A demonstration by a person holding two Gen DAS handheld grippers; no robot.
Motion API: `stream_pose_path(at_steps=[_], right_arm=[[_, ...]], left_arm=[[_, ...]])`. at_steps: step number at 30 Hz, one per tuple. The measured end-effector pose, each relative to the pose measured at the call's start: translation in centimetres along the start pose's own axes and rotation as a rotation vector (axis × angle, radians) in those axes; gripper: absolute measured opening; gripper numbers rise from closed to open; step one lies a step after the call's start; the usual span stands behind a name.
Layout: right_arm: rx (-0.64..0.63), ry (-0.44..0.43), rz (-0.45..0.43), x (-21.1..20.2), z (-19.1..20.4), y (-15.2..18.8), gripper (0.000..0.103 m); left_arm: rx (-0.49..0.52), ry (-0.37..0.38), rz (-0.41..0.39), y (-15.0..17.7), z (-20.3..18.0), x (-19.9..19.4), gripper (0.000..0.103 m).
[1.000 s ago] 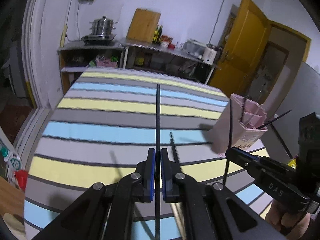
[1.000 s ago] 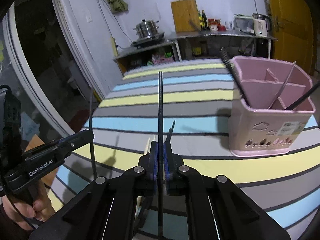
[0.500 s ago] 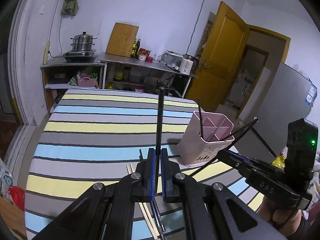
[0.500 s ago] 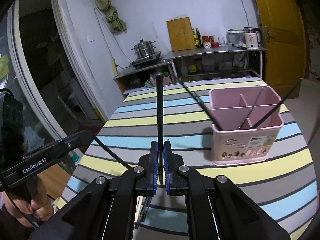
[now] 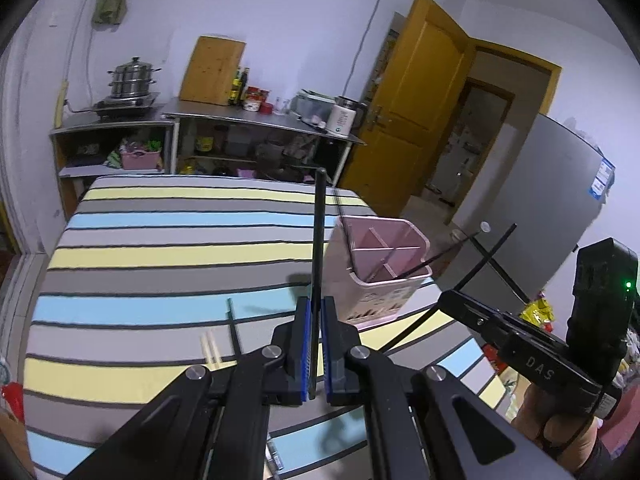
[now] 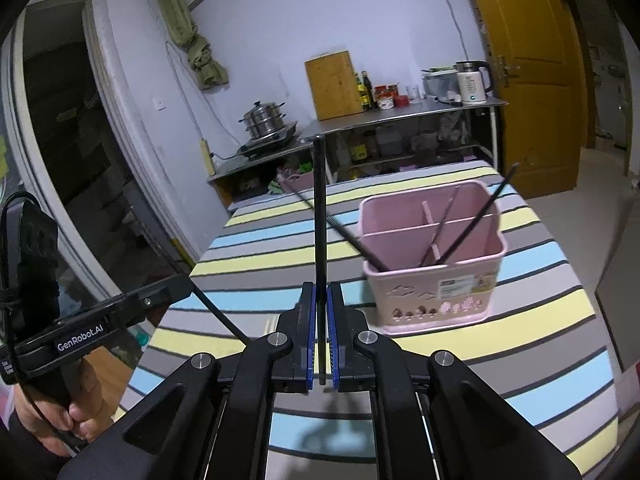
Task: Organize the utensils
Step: 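Lift and carry the black chopsticks in both grippers over the pink basket, then lower both chopsticks into the basket and open both grippers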
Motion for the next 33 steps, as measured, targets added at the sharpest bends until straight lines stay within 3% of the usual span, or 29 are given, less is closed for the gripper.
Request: stream_pose_path(at_steps=[18, 24, 33], right_arm=[[0.054, 0.075, -0.214, -7.6, -4.8, -8.0, 0.006], [0.060, 0.098, -0.224, -6.4, -5.7, -9.6, 0.006], [0.076, 0.113, -0.137, -1.3, -7.3, -8.4, 0.006]], left_arm=[[0.121, 0.079, -0.123, -10.7, -7.6, -0.6, 0.004], [0.129, 0.070, -0.123, -12.4, -7.8, 1.5, 0.004], [0.111, 0.051, -0.031, -10.9, -6.1, 7.3, 0.004]])
Point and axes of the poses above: each gripper's, at about its wrist camera, not at the fingertips, and x roughly the way its jaws point, z to its left, y to its underside, the point moved 7 cm from there along x, roughly the way its jaws point, and after that the axes turned 15 degrees about z, right-handed, at the moved point
